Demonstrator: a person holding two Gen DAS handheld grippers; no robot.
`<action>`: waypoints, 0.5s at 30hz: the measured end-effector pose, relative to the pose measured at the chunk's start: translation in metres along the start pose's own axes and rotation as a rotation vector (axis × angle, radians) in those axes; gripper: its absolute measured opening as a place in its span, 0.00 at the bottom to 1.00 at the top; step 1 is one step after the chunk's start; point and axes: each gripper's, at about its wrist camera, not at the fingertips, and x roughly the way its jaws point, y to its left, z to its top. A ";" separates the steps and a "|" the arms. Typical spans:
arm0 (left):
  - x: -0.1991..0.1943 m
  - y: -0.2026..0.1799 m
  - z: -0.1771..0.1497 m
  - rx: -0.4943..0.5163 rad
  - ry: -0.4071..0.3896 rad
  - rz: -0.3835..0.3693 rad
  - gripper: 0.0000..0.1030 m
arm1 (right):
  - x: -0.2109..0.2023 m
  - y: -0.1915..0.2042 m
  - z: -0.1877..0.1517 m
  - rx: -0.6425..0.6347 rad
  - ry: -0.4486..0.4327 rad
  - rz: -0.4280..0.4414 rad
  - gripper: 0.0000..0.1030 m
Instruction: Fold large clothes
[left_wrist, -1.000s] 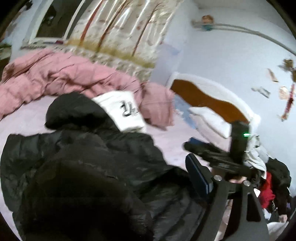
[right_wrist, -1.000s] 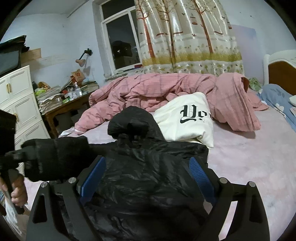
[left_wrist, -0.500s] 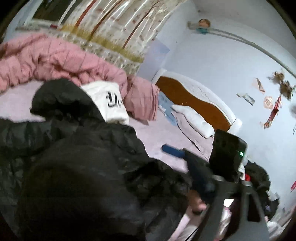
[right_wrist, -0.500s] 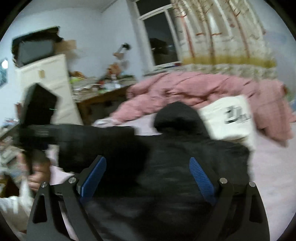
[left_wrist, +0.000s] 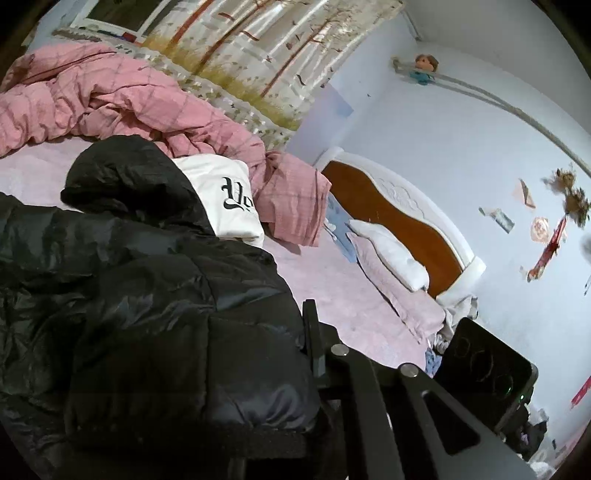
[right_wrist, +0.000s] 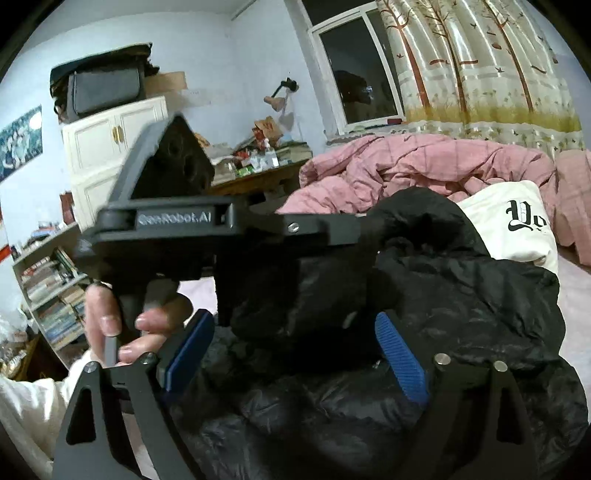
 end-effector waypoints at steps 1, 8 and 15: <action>0.002 -0.002 -0.001 0.008 0.006 -0.007 0.04 | 0.001 0.001 -0.001 0.000 0.003 -0.021 0.78; 0.000 -0.021 -0.006 0.072 0.061 -0.048 0.56 | 0.003 -0.017 0.001 0.004 -0.007 -0.255 0.09; -0.011 -0.043 -0.008 0.088 0.177 -0.087 0.76 | -0.010 -0.064 0.010 0.064 -0.069 -0.468 0.00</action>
